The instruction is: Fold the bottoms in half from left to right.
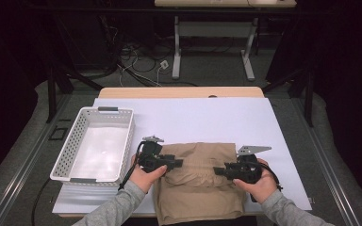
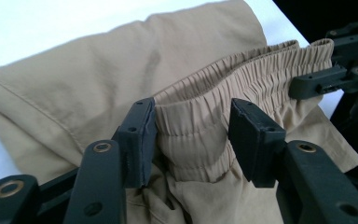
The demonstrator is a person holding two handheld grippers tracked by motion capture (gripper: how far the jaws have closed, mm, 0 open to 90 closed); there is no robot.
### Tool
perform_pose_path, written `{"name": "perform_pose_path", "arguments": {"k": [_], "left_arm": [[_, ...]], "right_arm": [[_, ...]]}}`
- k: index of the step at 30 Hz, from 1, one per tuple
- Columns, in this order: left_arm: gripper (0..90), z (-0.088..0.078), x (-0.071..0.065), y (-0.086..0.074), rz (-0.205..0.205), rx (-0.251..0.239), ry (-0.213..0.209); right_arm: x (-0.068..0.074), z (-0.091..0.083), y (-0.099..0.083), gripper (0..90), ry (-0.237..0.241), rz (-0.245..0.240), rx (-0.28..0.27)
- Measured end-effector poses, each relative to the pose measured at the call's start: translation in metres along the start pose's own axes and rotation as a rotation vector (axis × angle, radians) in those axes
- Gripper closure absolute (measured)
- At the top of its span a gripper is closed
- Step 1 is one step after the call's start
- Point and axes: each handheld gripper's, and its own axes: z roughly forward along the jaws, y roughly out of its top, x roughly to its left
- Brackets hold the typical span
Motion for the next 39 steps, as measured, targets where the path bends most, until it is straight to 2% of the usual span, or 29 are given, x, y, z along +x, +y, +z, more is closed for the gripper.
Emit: {"name": "perform_pose_path", "arguments": {"k": [3, 5, 7, 8, 11, 14, 15, 16, 17, 18, 19, 21, 23, 25, 26, 29, 30, 34, 35, 36, 39], "left_arm": [[51.7, 0.001, -0.001, 0.001, -0.004, 0.005, 0.004], [51.3, -0.002, -0.001, 0.006, 0.000, 0.026, -0.006], [49.1, -0.003, -0.001, 0.008, -0.006, 0.018, -0.008], [48.8, -0.007, 0.002, 0.012, -0.006, 0.016, -0.005], [49.3, -0.009, 0.005, 0.017, -0.017, 0.014, 0.006], [54.1, -0.008, 0.017, 0.023, -0.087, 0.001, 0.021], [57.6, -0.006, 0.020, 0.024, -0.096, 0.012, 0.019], [60.1, -0.006, 0.020, 0.024, -0.096, 0.012, 0.019], [61.4, -0.002, 0.024, 0.025, -0.102, 0.023, 0.045], [64.6, 0.001, 0.027, 0.026, -0.098, 0.039, 0.058], [66.9, 0.003, 0.029, 0.026, -0.112, 0.042, 0.068], [70.9, 0.006, 0.032, 0.026, -0.097, 0.054, 0.069], [76.5, 0.015, 0.035, 0.024, -0.114, 0.089, 0.051], [79.2, 0.018, 0.034, 0.023, -0.114, 0.097, 0.052], [80.0, 0.023, 0.034, 0.021, -0.102, 0.121, 0.035], [83.1, 0.027, 0.034, 0.020, -0.095, 0.139, 0.016], [83.6, 0.027, 0.033, 0.019, -0.107, 0.138, 0.012], [85.8, 0.026, 0.033, 0.018, -0.099, 0.144, -0.003], [86.3, 0.026, 0.032, 0.018, -0.109, 0.145, -0.007], [86.4, 0.026, 0.032, 0.018, -0.091, 0.146, -0.007], [86.8, 0.025, 0.031, 0.018, -0.087, 0.141, -0.015]], "right_arm": [[-0.002, 0.000, 0.002, 67.6, 0.011, 0.002, 0.030], [-0.002, -0.001, 0.004, 67.3, 0.008, -0.018, 0.055], [-0.001, 0.000, 0.004, 67.0, 0.010, -0.027, 0.056], [-0.001, 0.000, 0.003, 66.1, 0.006, -0.055, 0.065], [-0.001, 0.001, 0.002, 65.3, 0.004, -0.070, 0.077], [-0.002, 0.002, 0.003, 64.4, 0.012, -0.063, 0.084], [-0.003, 0.002, 0.003, 64.1, 0.015, -0.062, 0.087], [-0.003, 0.002, 0.003, 63.8, 0.015, -0.059, 0.082], [-0.003, 0.001, 0.004, 63.5, 0.014, -0.063, 0.088], [-0.002, 0.002, 0.004, 63.4, 0.018, -0.060, 0.088], [-0.002, 0.002, 0.004, 63.5, 0.019, -0.061, 0.090], [-0.002, 0.002, 0.004, 63.2, 0.015, -0.065, 0.092], [-0.002, 0.001, 0.004, 62.7, 0.022, -0.061, 0.091], [-0.003, 0.001, 0.003, 62.0, 0.019, -0.062, 0.087], [-0.003, 0.001, 0.003, 61.5, 0.018, -0.063, 0.091], [-0.004, 0.000, 0.004, 58.2, 0.015, -0.063, 0.108], [-0.004, 0.001, 0.004, 55.6, 0.014, -0.064, 0.099], [-0.004, -0.001, 0.008, 45.0, 0.013, -0.080, 0.099], [-0.004, -0.003, 0.010, 44.3, 0.016, -0.081, 0.095], [-0.004, -0.005, 0.012, 43.9, 0.021, -0.072, 0.100], [-0.005, -0.011, 0.020, 41.9, 0.019, -0.072, 0.091]]}}
